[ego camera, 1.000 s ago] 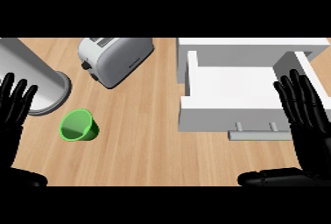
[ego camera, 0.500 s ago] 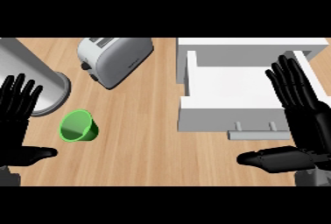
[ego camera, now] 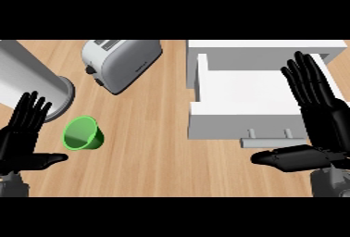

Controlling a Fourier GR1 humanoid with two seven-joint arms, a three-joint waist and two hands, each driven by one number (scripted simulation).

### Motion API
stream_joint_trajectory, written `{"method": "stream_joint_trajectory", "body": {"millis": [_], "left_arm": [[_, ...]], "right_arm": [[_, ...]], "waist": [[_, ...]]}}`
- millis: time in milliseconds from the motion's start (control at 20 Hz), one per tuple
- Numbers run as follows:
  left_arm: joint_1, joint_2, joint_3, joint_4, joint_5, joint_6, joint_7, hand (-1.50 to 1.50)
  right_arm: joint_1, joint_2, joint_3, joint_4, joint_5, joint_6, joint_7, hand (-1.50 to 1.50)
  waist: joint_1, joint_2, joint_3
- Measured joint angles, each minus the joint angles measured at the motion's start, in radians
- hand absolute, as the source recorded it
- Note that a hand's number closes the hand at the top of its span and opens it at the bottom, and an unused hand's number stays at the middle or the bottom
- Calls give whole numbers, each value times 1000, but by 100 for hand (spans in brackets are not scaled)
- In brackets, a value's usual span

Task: Pick up the cup, place it into the drawer and close the drawer

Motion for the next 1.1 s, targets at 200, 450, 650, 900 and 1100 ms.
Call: {"method": "stream_joint_trajectory", "body": {"millis": [200,450,650,900,1100], "left_arm": [[-25,12,5,170,-64,-9,-115,-150],[-95,39,12,420,-131,-19,-269,-150],[-151,52,12,624,-183,-18,-409,-150],[-238,81,16,877,-241,-7,-574,-150],[-287,94,20,1015,-268,22,-652,-150]], "right_arm": [[-14,-8,-18,-5,-10,9,15,-150],[-38,-8,-27,-6,-11,9,35,-150],[-61,-10,-38,13,-17,16,28,-150],[-71,-18,-54,17,-30,28,35,-150],[-62,-18,-56,5,-34,33,43,-150]], "waist": [[-2,0,0],[-6,1,-1],[-7,2,-1],[-12,3,-2],[-16,5,-2]]}}
